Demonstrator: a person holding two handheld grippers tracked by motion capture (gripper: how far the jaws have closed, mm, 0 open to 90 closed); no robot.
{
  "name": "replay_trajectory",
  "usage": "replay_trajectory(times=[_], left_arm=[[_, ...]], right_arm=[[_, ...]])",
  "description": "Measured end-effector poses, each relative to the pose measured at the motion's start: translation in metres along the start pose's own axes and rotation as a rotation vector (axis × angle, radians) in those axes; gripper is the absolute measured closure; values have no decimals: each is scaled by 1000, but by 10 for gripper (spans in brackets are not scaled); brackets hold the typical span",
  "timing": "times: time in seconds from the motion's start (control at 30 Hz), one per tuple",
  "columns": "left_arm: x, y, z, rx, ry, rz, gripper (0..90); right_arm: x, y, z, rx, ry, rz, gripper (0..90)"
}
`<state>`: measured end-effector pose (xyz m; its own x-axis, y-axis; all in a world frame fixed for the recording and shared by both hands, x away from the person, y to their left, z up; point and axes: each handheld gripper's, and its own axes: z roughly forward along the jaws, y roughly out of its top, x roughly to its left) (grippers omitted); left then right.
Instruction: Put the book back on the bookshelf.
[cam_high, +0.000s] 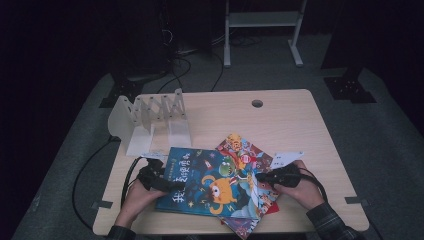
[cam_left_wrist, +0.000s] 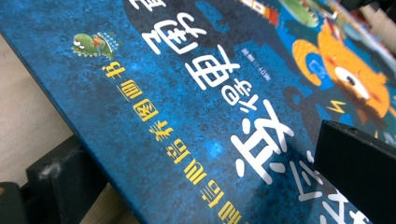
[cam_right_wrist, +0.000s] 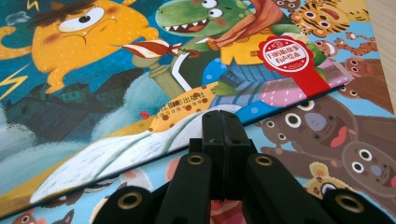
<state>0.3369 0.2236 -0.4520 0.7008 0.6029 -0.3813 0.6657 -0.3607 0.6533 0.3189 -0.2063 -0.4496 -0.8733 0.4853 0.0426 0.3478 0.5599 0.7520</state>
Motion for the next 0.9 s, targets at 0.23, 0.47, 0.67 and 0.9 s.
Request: replay_trajectory(times=[0.23,0.47,0.67,0.9], left_arm=[[-6,7,-12,-51,-2,7,0],[-13,18,-23,-73,-8,34,0],[-20,31,-31,-90,-12,43,0],[-29,45,-41,-76,-25,64,0]], right_arm=[[2,2,1,7,25,4,895],[3,3,1,14,28,-1,895],[4,3,1,17,39,-4,895],[6,3,1,18,48,1,895]])
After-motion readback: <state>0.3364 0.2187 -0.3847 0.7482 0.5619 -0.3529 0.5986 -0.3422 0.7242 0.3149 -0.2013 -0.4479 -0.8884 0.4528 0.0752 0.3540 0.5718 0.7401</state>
